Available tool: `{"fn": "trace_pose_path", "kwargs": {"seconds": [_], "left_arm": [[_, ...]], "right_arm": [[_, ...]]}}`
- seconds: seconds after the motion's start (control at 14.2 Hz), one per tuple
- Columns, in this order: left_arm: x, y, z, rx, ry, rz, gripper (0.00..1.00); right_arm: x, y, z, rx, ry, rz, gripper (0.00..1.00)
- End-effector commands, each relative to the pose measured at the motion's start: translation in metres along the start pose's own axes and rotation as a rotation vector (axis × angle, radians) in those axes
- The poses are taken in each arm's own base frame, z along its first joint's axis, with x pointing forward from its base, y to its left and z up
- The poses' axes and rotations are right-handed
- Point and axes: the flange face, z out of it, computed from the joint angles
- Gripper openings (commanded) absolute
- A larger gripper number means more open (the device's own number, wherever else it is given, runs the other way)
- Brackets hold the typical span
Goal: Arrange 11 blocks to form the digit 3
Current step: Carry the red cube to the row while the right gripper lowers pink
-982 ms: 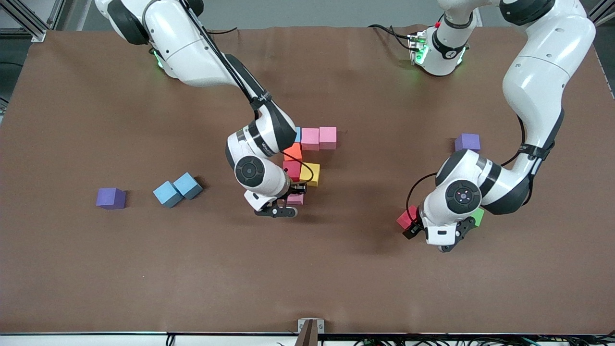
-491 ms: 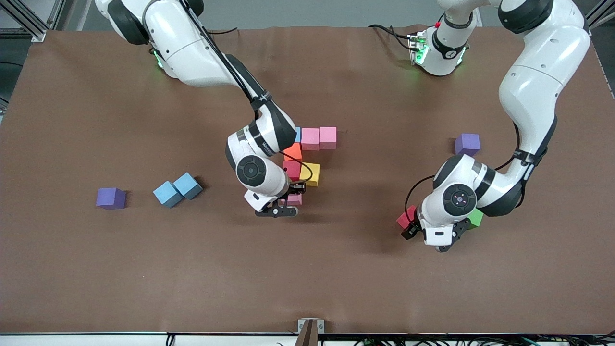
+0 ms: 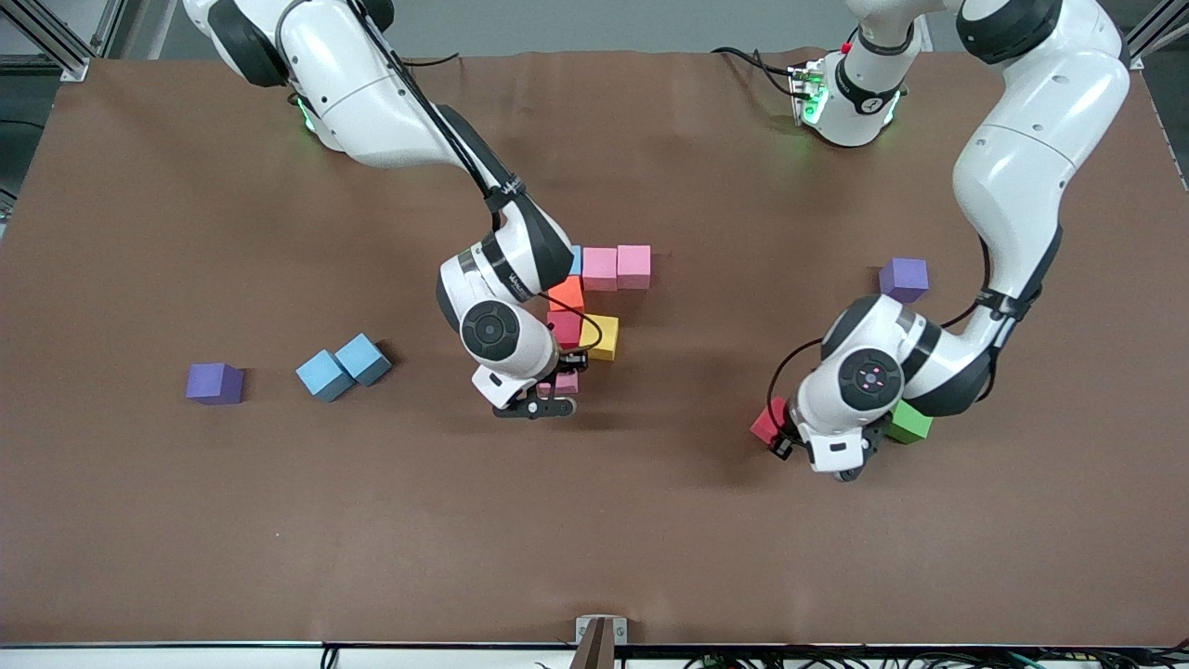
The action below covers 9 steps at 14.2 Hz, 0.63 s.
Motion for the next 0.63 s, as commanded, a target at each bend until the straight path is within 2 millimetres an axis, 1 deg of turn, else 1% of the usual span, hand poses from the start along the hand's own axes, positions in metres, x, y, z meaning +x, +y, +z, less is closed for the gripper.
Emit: {"fn": "trace_pose_path", "kwargs": {"seconds": [0.0,0.21,0.42,0.56], "left_arm": [[-0.061,0.010,-0.015,0.005,0.022,-0.146,0.13],[-0.113,0.015,-0.014,0.003,0.022,-0.345,0.13],[-0.153,0.016,-0.011,0.006,0.022,-0.457,0.13],[-0.168,0.015,-0.008,0.011,0.022,-0.517,0.13]], "right_arm": [[-0.002,-0.004,-0.006,0.001,-0.005,0.004,0.38],[-0.002,-0.004,-0.007,0.032,-0.019,0.029,0.38],[-0.002,-0.005,-0.005,0.027,-0.020,0.024,0.38],[-0.003,-0.004,-0.004,0.022,-0.021,0.020,0.38]]}}
